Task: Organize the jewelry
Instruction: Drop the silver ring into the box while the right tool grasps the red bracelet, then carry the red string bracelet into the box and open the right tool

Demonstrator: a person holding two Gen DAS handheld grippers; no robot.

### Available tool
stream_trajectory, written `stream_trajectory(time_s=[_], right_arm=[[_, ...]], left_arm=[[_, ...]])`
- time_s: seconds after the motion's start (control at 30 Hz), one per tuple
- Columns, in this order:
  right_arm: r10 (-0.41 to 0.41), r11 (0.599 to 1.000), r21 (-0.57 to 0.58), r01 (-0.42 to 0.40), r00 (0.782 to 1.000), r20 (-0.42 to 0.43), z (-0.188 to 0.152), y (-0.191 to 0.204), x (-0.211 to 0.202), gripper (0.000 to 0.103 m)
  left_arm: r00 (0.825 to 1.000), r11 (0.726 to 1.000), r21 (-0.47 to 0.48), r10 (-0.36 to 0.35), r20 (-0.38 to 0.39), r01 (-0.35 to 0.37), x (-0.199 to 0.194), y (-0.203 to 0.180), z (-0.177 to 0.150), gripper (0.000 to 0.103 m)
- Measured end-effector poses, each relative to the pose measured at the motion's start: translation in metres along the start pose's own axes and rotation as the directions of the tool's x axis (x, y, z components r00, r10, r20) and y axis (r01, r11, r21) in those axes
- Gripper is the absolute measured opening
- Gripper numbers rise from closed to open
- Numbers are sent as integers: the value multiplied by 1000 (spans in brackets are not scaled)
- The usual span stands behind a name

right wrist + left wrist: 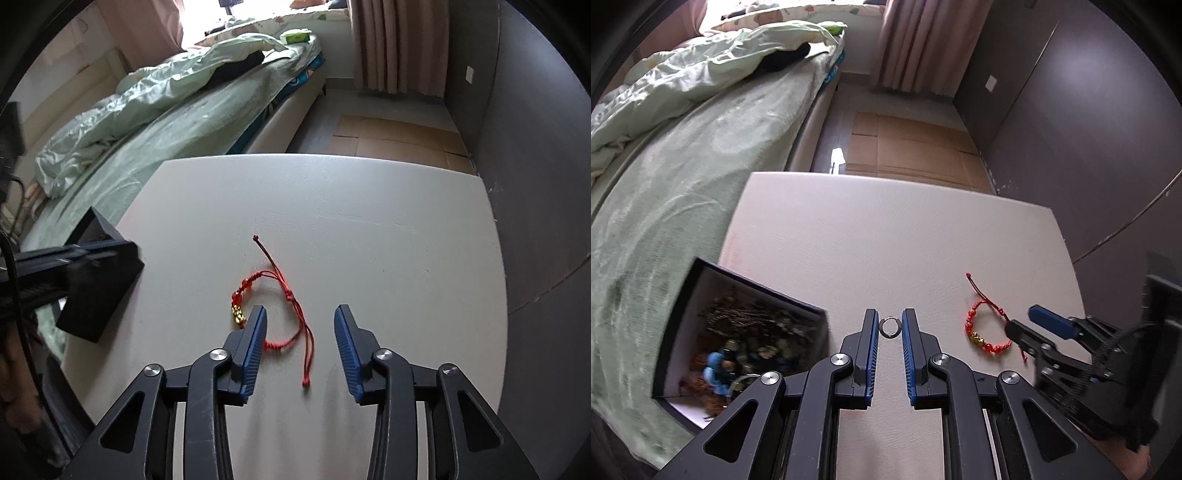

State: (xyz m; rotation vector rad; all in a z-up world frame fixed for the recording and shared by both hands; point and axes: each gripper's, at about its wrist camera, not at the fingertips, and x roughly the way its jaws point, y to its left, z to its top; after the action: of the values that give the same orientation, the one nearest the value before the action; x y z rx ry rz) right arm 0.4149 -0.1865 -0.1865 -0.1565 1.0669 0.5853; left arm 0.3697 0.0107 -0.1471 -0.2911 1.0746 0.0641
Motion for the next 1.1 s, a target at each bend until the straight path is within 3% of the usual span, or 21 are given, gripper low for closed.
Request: stream_trajectory(time_s=[0.23,0.3,0.37,0.4,0.57,0.77,1.1], right_arm=[[-64,997,-35,63,998,-27,6,11,20,32],[-85,995,-47,84,996,-20,8,15,21,26],[-119,992,-54,118,992,-27,8,17,20,8],[-118,992,-49,116,993,-31,9,17,20,8],[-77,997,3,77,997,-20,3,16,9,6],[-27,999,48,25,998,62,5,27,-23,6],[86,994,53,-97,981,176,19,69,-68,6]], left_arm=[[1000,1000,-8,8,12,-8,-11,18,3,13],[1000,1000,-6,1,18,0,-17,21,2,13],[1000,1000,-5,-5,24,5,-23,24,0,13],[1000,1000,-5,-7,28,7,-26,24,-1,13],[999,1000,-5,-24,49,25,-40,34,-2,13],[997,999,-16,-32,69,33,-54,48,-6,13],[995,997,-43,-54,89,58,-71,78,-8,13]])
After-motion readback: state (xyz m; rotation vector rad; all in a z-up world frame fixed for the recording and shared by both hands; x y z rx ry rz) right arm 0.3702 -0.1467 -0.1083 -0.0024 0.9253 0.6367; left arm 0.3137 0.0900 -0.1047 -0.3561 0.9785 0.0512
